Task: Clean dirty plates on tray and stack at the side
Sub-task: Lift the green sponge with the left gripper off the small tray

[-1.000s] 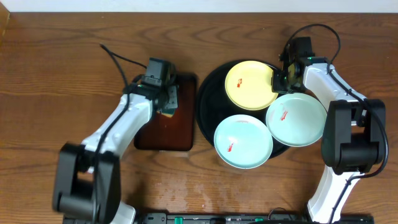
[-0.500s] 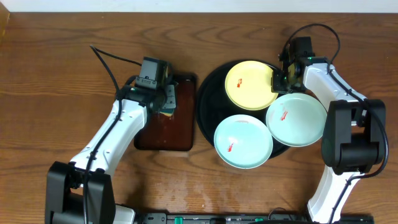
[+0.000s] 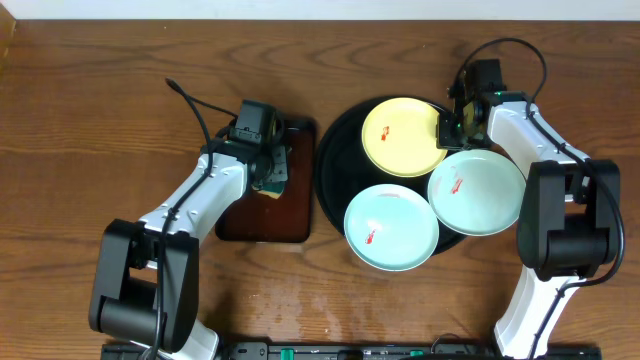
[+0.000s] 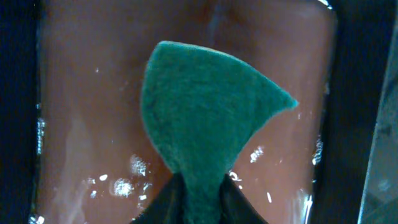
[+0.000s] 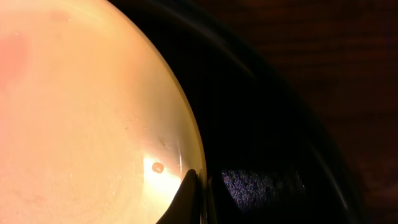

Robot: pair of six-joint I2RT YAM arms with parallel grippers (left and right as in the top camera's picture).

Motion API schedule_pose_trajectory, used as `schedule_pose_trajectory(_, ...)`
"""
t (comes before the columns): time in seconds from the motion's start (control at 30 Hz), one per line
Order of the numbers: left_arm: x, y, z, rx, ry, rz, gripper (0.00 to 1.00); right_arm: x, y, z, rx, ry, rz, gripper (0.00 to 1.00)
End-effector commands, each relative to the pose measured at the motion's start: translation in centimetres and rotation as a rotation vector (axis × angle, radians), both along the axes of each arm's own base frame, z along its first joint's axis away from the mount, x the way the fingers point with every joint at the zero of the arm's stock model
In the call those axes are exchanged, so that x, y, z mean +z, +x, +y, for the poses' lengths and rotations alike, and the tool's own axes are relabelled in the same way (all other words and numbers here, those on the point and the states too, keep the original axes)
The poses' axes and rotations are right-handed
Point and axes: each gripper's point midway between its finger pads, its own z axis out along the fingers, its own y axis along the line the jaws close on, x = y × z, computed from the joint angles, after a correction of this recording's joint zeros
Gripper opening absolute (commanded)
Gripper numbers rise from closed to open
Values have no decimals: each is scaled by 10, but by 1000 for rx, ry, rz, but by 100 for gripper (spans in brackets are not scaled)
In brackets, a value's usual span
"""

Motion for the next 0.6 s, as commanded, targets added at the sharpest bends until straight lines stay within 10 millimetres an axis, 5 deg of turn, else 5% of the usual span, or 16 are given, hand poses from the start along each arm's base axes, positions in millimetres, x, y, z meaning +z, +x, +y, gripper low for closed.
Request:
schedule_pose_trajectory(0.0, 1, -1, -1, -3, -2, -2, 29, -4, -4, -1, 18, -22, 13, 2)
schedule_pose_trajectory(0.57, -13, -7, 1, -4, 10, 42, 41, -4, -4, -1, 18, -22, 13, 4)
